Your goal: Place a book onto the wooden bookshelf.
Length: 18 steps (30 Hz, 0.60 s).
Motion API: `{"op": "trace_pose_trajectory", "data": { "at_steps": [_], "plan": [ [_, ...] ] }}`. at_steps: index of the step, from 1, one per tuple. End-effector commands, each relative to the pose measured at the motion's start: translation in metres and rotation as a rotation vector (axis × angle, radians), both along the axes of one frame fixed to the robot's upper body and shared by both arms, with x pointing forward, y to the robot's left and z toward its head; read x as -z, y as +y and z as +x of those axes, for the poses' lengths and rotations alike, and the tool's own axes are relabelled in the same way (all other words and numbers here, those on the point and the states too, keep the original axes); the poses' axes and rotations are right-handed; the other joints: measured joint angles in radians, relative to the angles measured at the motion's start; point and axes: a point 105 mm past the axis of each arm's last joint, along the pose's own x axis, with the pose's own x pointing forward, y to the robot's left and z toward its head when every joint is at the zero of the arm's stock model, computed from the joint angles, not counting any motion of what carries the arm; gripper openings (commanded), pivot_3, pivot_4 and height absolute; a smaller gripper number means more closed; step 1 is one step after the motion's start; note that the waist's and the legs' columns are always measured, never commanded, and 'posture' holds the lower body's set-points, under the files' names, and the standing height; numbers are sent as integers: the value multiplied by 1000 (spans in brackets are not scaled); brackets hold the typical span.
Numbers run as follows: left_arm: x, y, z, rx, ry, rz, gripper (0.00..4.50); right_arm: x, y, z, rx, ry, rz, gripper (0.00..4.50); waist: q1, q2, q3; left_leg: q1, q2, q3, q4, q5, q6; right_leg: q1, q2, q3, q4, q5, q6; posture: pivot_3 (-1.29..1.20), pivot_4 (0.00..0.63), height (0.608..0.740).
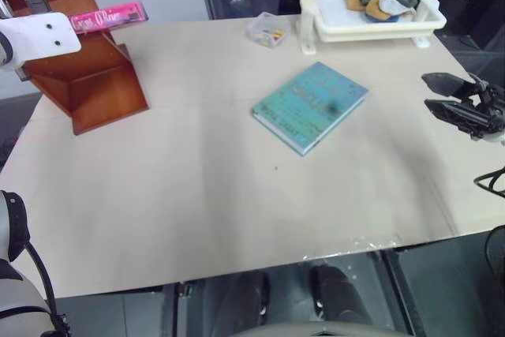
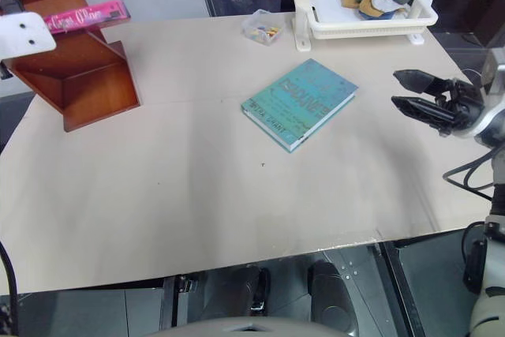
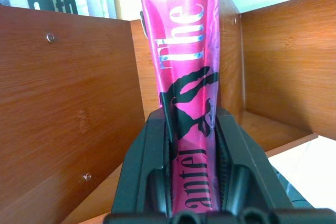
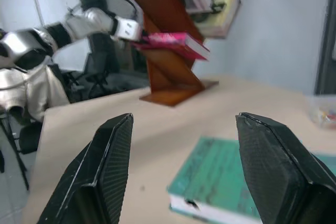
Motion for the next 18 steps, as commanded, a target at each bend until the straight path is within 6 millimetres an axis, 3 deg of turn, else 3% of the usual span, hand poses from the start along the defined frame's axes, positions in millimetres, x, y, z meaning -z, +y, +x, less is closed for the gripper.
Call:
{"op": "trace_pose_trajectory", "data": {
  "at_steps": [1,18],
  "plan": [
    [-6,15,-10,-51,-15,-18,520,-16,9,-15,-103,-64,-47,3177,0,0,0,0,0,0,0,0,0,0,0,0,0,0,0,0,150,740],
    [2,23,-14,-78,2,-31,520,-14,13,-9,-109,-16,-75,3177,-1,0,0,0,1,7,0,0,1,-4,0,8,4,0,0,0,150,740]
  ]
}}
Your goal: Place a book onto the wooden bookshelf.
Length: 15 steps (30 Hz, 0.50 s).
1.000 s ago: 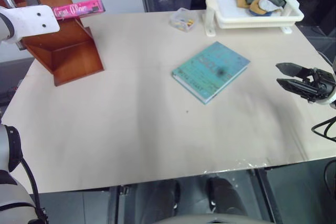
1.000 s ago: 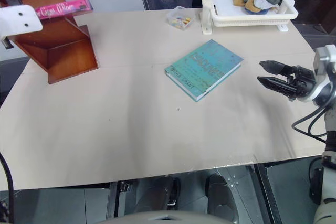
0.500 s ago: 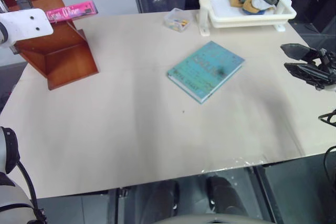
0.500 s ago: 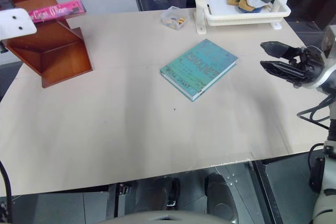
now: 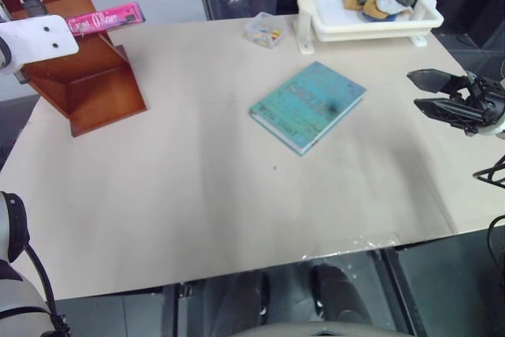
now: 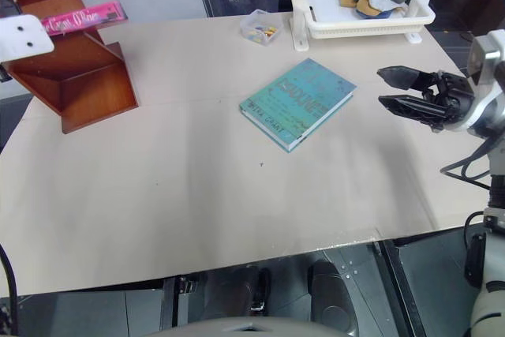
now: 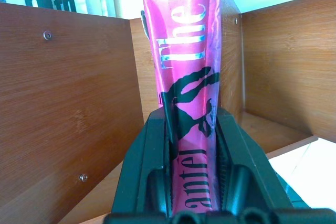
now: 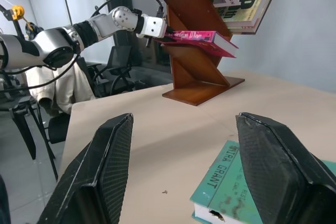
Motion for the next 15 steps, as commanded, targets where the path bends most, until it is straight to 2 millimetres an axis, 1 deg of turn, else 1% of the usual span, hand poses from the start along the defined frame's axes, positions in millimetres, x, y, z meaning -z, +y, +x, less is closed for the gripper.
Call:
{"op": "trace_pose_trajectory", "data": {
  "at_steps": [1,15],
  "plan": [
    [-3,18,-13,-67,-1,-21,520,-14,-4,-9,-46,-53,-12,3177,0,0,0,0,0,0,0,0,1,0,0,0,0,0,0,0,150,740],
    [-1,16,-11,-66,1,-30,520,-13,-4,-8,-36,-48,-10,3177,0,0,0,0,0,2,0,-1,1,0,0,1,0,0,0,0,150,740]
  ]
}}
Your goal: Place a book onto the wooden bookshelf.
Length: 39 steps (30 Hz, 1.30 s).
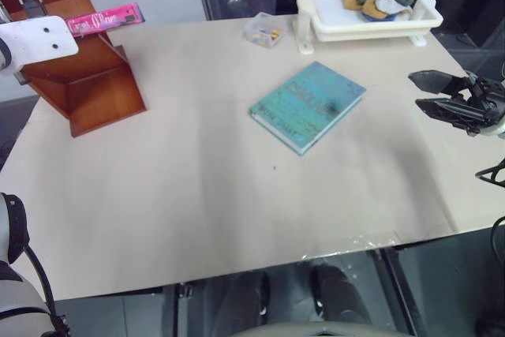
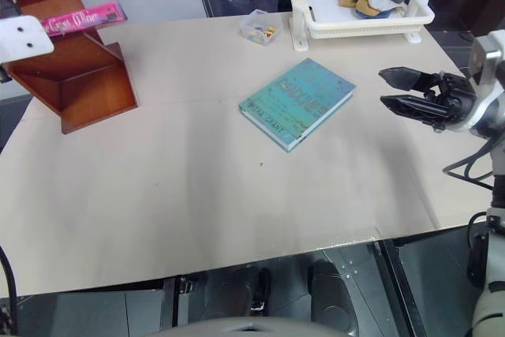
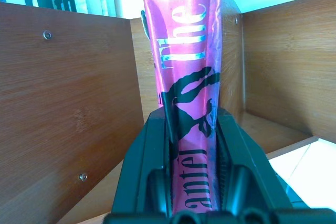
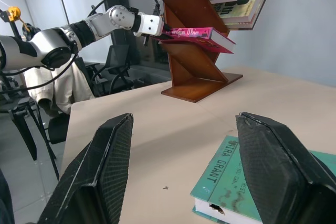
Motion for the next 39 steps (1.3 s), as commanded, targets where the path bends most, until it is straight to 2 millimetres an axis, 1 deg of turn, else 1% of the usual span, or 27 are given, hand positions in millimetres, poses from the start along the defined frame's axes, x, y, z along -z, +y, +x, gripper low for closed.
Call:
{"op": "trace_pose_trajectory", "data": {
  "at_steps": [1,10,11,12,14,15,16,17,18,20,21,39],
  "plan": [
    [-1,16,-11,-65,3,-26,520,-14,0,-9,-45,-68,-8,3177,0,0,0,0,0,0,0,0,0,0,0,0,0,0,0,0,150,740],
    [-2,16,-10,-69,-3,-29,520,-13,-1,-8,-40,-75,-13,3177,0,0,0,0,0,0,0,0,0,0,0,0,0,0,0,0,150,740],
    [-2,17,-10,-70,-4,-28,1511,-13,-1,-8,-39,-75,-14,3177,0,0,0,0,0,0,0,0,0,0,0,0,0,0,0,0,150,740],
    [-3,17,-10,-71,-7,-27,1698,-13,-1,-8,-38,-76,-14,3177,0,0,0,0,0,1,0,0,0,0,0,0,1,0,0,0,150,740],
    [-3,17,-10,-72,-8,-28,2466,-13,-1,-8,-36,-77,-14,3177,2,0,0,0,0,0,0,0,0,-1,0,0,1,0,0,0,150,740],
    [-3,17,-10,-73,-7,-31,3050,-14,-2,-7,-35,-78,-14,3177,3,-1,0,0,0,0,0,0,0,-1,0,0,1,0,0,0,150,740],
    [-2,17,-10,-74,-5,-32,3458,-14,-2,-7,-34,-79,-15,3177,4,-1,0,-1,0,0,0,0,0,-1,0,0,1,0,0,0,150,740],
    [-3,18,-10,-76,-6,-32,3519,-14,-2,-7,-33,-80,-15,3177,5,-1,0,-1,0,0,0,0,0,0,0,0,1,0,0,0,150,740],
    [-3,18,-11,-78,-7,-31,3698,-14,-2,-7,-33,-81,-16,3177,6,-1,0,-1,0,0,0,0,0,0,0,0,0,0,0,0,150,740],
    [-3,19,-11,-81,-9,-31,4336,-14,-2,-7,-32,-83,-16,3177,7,-1,0,-1,0,0,0,0,0,0,0,0,0,0,0,0,150,740],
    [-3,19,-11,-82,-10,-32,4421,-14,-3,-7,-32,-84,-16,3177,7,-1,0,-1,0,0,0,0,0,0,0,-1,0,0,0,0,150,740],
    [-4,23,-13,-108,-12,-38,4421,-15,-5,-7,-29,-90,-17,3177,6,-1,0,-1,0,0,0,0,0,0,0,-1,0,0,0,0,150,740]
  ]
}}
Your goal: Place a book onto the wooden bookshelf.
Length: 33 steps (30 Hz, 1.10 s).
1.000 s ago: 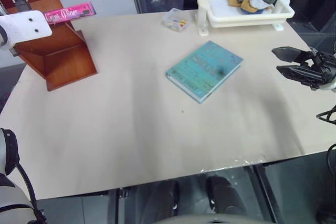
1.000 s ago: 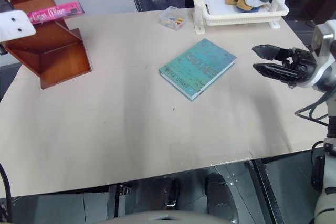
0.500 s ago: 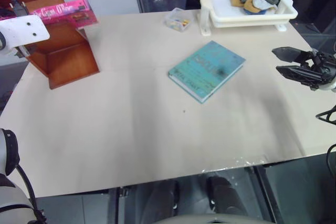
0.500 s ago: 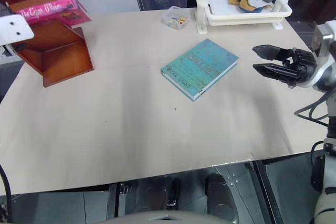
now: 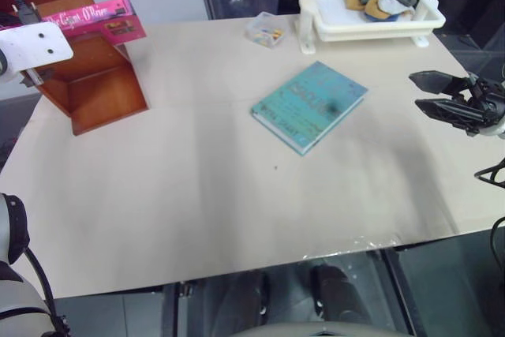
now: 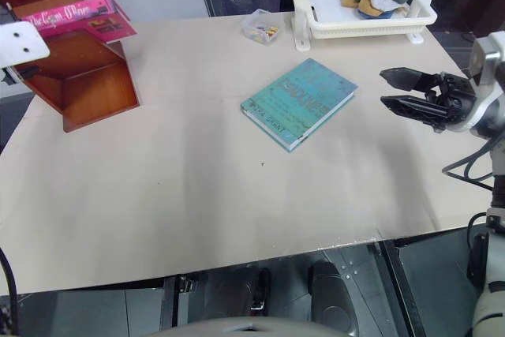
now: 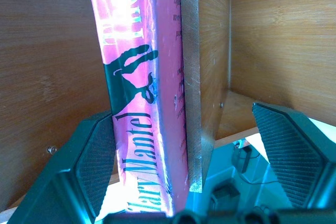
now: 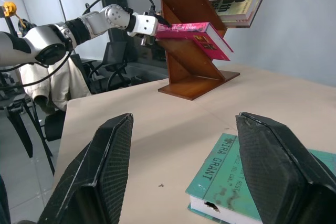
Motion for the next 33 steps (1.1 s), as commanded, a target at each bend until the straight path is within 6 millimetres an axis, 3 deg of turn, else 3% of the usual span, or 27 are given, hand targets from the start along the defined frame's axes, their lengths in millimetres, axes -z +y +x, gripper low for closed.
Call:
{"op": "trace_pose_trajectory", "data": {
  "at_steps": [1,12,33],
  "plan": [
    [-13,10,-9,-39,-37,3,4421,-17,-2,-9,-47,-82,-10,3177,0,0,0,0,0,0,0,0,0,0,0,0,0,0,0,0,150,740],
    [-13,9,-9,-41,-36,-5,4421,-36,-2,-13,-79,-121,93,3177,-1,0,0,0,0,0,0,0,0,0,0,0,0,0,0,0,150,740],
    [-18,9,-8,-45,-64,0,4421,-31,-6,-11,-60,-119,64,3177,-1,0,0,0,0,0,0,0,0,0,0,0,0,0,0,0,150,740]
  ]
}}
